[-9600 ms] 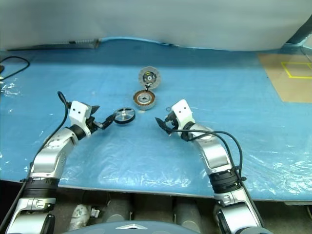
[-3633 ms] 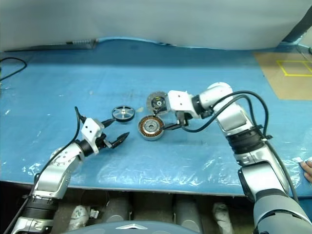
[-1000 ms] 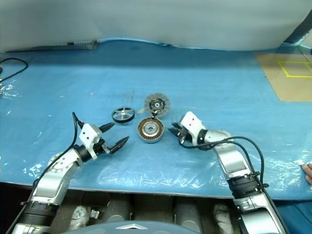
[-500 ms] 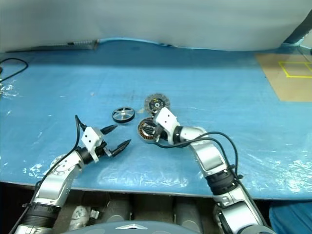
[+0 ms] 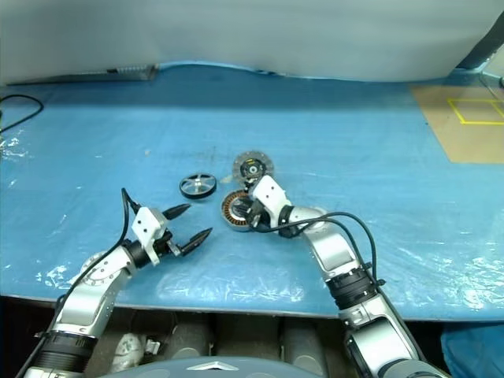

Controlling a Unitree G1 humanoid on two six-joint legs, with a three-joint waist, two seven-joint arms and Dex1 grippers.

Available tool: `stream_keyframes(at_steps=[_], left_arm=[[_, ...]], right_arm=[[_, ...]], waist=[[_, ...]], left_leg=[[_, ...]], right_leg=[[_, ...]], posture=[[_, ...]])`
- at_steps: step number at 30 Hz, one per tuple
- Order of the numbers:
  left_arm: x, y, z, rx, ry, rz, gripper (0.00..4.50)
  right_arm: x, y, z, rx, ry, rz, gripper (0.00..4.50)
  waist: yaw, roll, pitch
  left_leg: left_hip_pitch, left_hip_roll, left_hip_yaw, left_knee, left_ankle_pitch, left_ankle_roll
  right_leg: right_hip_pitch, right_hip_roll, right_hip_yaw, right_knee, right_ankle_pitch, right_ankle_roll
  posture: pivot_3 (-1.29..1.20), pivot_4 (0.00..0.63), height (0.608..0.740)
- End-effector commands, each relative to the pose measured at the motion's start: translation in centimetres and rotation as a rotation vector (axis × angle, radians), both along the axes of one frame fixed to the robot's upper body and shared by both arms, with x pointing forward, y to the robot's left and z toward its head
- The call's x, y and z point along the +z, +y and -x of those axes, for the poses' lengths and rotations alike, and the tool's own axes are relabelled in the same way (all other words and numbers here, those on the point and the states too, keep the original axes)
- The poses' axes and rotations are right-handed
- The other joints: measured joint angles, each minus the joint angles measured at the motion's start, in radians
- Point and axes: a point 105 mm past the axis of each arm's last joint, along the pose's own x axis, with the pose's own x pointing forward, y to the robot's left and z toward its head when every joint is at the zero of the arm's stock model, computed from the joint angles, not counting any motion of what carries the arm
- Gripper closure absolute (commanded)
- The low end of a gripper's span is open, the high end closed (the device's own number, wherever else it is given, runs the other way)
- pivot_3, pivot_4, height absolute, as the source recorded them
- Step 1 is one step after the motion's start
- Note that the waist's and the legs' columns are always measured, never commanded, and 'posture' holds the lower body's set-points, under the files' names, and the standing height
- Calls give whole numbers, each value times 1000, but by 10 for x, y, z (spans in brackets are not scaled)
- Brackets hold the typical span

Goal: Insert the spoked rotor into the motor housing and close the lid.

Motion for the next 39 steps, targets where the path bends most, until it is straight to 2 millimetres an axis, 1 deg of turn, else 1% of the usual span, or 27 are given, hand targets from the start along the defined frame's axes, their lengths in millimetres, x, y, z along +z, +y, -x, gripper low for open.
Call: stream_keyframes(at_steps=[1, 3, 4, 6, 12, 13, 14, 18, 19, 21, 22, 31, 39], left_arm=[[12, -4, 1, -14, -39, 13, 0], [14, -5, -1, -15, -40, 13, 0], [15, -5, -2, -15, -41, 13, 0], [17, -5, -4, -15, -42, 14, 0], [17, -7, -2, -14, -36, 18, 0], [17, -8, -1, -14, -35, 18, 0], [17, -8, -1, -14, -35, 19, 0], [16, -10, 0, -18, -36, 22, 0], [16, -11, 0, -18, -39, 19, 0], [16, -12, 0, -17, -44, 15, 0], [16, -12, -1, -18, -45, 14, 0], [16, -14, -3, -16, -44, 17, 0], [18, -14, -4, -11, -50, 19, 0]], right_arm=[[3, 2, -2, -8, 13, -33, 2981], [10, 5, -2, -6, 0, -54, 2348], [15, 5, -1, -2, -8, -65, 1941], [25, 4, 3, 15, -13, -88, 1283], [50, -5, 17, 31, 10, -124, 1283], [53, -6, 18, 28, 19, -128, 1671], [55, -6, 20, 28, 26, -126, 1871], [46, -14, 22, -5, 61, 41, 3203], [45, -14, 22, -6, 65, 60, 3614], [47, -12, 22, -7, 64, 82, 4241], [47, -11, 21, -7, 60, 94, 4473], [49, 0, 14, -11, 40, 153, 4473], [41, 8, 6, 9, 31, 211, 4473]], waist=[[-1, 0, 0], [-1, 0, 0], [-1, 0, 0], [0, 0, 0], [0, 0, 0], [1, 0, 0], [1, 0, 0], [1, 0, 0], [1, 0, 0], [1, 0, 0], [0, 0, 0], [1, 0, 0], [1, 0, 0]], left_leg=[[0, 0, 0, 0, 0, 0], [0, 0, 0, 0, 0, 0], [0, 0, 0, 0, 0, 0], [0, 0, 0, 0, 0, 0], [0, 0, 0, 0, 0, 0], [0, 0, 0, 0, 0, 0], [1, 0, 0, 0, 0, 0], [1, 0, 0, 0, 0, 0], [2, 0, 0, 0, 0, 0], [2, 0, 0, 0, 0, 0], [2, 0, 0, 0, 0, 0], [1, 0, 0, 0, 0, 0], [1, 0, 0, 1, 0, 0]], right_leg=[[0, 0, 0, 0, 0, 0], [0, 0, 0, 0, 0, 0], [0, 0, 0, 0, 0, 0], [0, 0, 0, 0, 0, 0], [0, 0, 0, 0, 0, 0], [0, 0, 0, 0, 0, 0], [1, 0, 0, 0, 0, 0], [1, 0, 0, 0, 0, 0], [2, 0, 0, 0, 0, 0], [2, 0, 0, 0, 0, 0], [2, 0, 0, 0, 0, 0], [1, 0, 0, 0, 0, 0], [1, 0, 0, 1, 0, 1]], posture=[[0, 150, 740], [0, 150, 740], [0, 150, 740], [0, 150, 740], [0, 150, 740], [0, 150, 740], [0, 150, 740], [0, 150, 740], [0, 150, 740], [0, 150, 740], [0, 150, 740], [0, 150, 740], [0, 150, 740]])
